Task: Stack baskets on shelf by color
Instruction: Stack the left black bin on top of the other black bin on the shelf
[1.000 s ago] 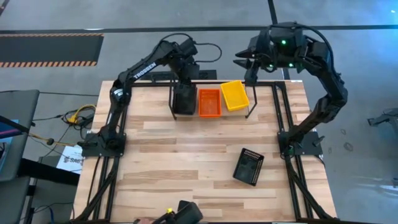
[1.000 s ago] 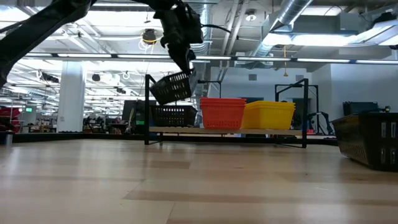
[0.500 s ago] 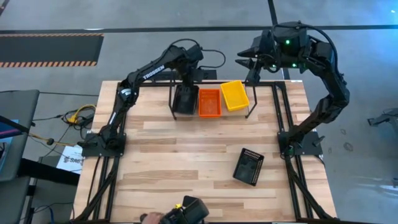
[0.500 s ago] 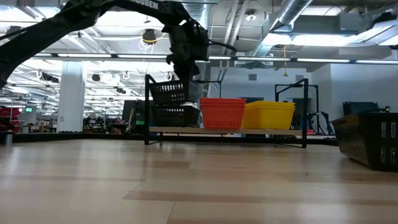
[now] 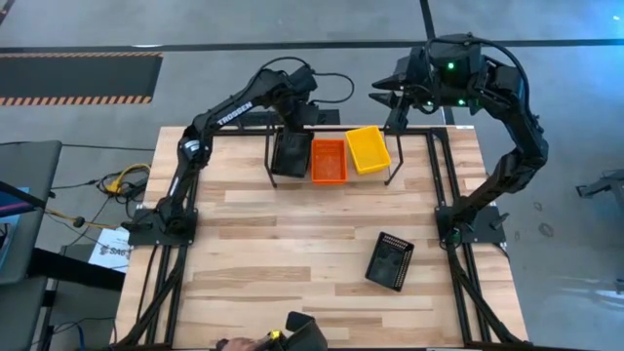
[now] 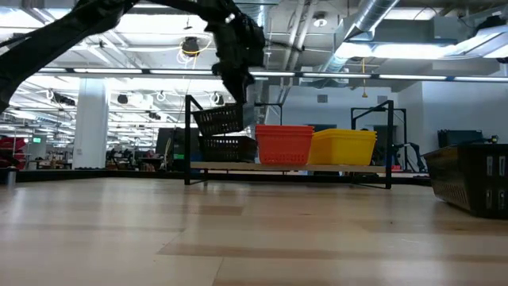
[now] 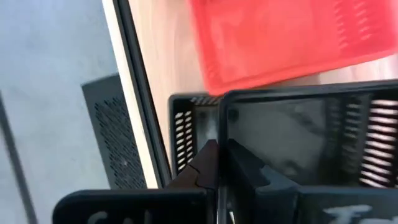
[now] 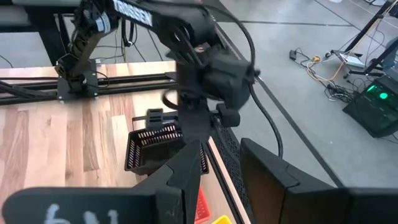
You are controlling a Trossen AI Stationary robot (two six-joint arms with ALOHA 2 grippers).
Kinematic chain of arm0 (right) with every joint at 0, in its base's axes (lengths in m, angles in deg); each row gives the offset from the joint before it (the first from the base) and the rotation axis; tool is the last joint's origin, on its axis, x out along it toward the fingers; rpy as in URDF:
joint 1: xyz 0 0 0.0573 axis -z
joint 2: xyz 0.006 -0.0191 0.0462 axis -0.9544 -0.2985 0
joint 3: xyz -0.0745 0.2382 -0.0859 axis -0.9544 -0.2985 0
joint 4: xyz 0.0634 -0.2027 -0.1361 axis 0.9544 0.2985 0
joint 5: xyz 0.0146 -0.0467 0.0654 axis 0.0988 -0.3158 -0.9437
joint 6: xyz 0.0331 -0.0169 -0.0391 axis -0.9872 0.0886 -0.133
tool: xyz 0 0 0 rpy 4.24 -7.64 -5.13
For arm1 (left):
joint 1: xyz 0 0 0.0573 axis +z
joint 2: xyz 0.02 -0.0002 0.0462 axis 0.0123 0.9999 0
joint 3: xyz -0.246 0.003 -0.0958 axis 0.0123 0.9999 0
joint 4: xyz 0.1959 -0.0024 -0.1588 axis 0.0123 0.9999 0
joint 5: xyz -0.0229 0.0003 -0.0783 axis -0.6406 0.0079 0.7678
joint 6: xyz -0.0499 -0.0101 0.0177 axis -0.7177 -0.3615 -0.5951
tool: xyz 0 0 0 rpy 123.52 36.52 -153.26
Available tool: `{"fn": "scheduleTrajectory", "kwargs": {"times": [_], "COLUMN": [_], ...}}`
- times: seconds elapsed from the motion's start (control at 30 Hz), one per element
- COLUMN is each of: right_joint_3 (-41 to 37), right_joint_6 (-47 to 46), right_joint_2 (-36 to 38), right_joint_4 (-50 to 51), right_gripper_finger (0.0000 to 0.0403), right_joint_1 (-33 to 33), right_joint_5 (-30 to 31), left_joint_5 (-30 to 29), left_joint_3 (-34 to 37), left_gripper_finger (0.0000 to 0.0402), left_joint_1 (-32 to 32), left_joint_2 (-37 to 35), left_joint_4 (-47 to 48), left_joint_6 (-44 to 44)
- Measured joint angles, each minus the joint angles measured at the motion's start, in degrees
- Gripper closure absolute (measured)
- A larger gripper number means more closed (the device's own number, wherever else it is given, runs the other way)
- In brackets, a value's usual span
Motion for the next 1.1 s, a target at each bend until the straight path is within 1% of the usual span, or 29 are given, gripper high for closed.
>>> {"fn": "scheduleTrajectory", "kwargs": {"times": [0.13,0.4,0.57,0.63,0.8,1.1], "right_joint_3": [0.00,-0.02,-0.01,-0.02,-0.02,-0.02], "right_joint_6": [-0.02,-0.04,-0.43,-0.94,-0.94,-0.96], "right_joint_2": [0.00,-0.46,-0.39,-0.42,-0.42,-0.42], "right_joint_4": [0.00,0.43,1.96,2.14,2.14,2.10], "right_gripper_finger": [0.0269,0.0269,0.0269,0.0269,0.0269,0.0269], "right_joint_1": [0.00,0.00,0.00,0.00,0.00,0.00], "right_joint_5": [0.00,0.00,0.02,0.02,0.02,0.04], "left_joint_5": [-0.23,-0.44,-3.66,-4.00,-0.24,4.19], "left_joint_3": [-0.09,-0.07,-0.07,-0.07,-0.07,0.12], "left_gripper_finger": [0.0401,0.0401,0.0401,0.0401,0.0401,0.0401], "left_joint_1": [-0.95,0.33,0.98,1.52,2.84,3.88], "left_joint_2": [-2.42,-3.21,-3.23,-3.23,-3.23,-2.08], "left_joint_4": [-0.25,-4.34,-5.09,-4.94,-2.51,-0.90], "left_joint_6": [1.28,1.41,1.38,1.38,0.92,1.11]}}
